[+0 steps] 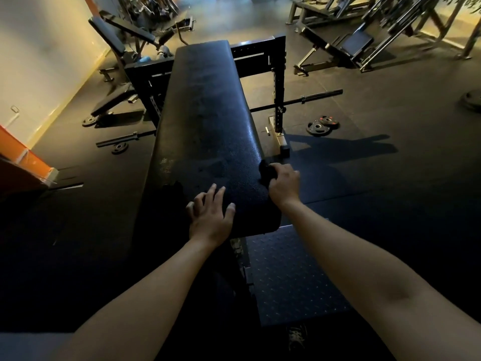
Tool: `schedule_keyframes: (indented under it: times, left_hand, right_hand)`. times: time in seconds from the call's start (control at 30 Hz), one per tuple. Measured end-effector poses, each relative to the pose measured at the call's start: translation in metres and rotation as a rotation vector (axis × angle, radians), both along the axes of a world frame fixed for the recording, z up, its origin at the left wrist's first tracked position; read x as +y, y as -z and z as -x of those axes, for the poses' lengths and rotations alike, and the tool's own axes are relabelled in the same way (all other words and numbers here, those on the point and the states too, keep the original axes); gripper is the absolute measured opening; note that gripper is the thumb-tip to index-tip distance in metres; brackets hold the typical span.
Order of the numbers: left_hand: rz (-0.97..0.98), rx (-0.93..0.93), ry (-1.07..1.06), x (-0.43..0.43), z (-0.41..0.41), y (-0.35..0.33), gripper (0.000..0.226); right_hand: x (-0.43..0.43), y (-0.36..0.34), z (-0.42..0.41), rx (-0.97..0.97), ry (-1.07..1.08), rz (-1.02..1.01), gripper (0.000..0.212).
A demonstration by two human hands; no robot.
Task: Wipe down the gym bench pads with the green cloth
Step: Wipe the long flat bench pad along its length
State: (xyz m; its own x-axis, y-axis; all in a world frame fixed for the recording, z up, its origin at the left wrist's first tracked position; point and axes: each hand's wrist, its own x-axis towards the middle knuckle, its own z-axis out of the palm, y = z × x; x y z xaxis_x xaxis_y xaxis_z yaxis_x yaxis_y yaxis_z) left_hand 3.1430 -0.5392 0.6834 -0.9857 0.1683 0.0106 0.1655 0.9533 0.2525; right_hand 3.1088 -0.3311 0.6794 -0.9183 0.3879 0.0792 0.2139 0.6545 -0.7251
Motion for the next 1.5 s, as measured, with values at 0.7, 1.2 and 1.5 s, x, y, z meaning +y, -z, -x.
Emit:
schedule_keyframes:
  times: [0.7,1.2,1.5]
  left_hand:
    - [0.030,0.003,-0.028,0.006,-0.005,0.000,0.060]
    - [-0.093,-0.064,0.139,-0.016,-0.019,-0.002,0.065]
    - [-0.234,-0.042,0.042,-0.004,-0.032,-0.003,0.058]
  right_hand:
    - [-0.016,-0.015,-0.030,-0.037,0.000,-0.008,0.039]
    - [-0.091,0.006,-0.098,0.031,-0.221,-0.334,0.059]
    - [-0.050,0.009,-0.107,0.110,-0.399,-0.528,0.069]
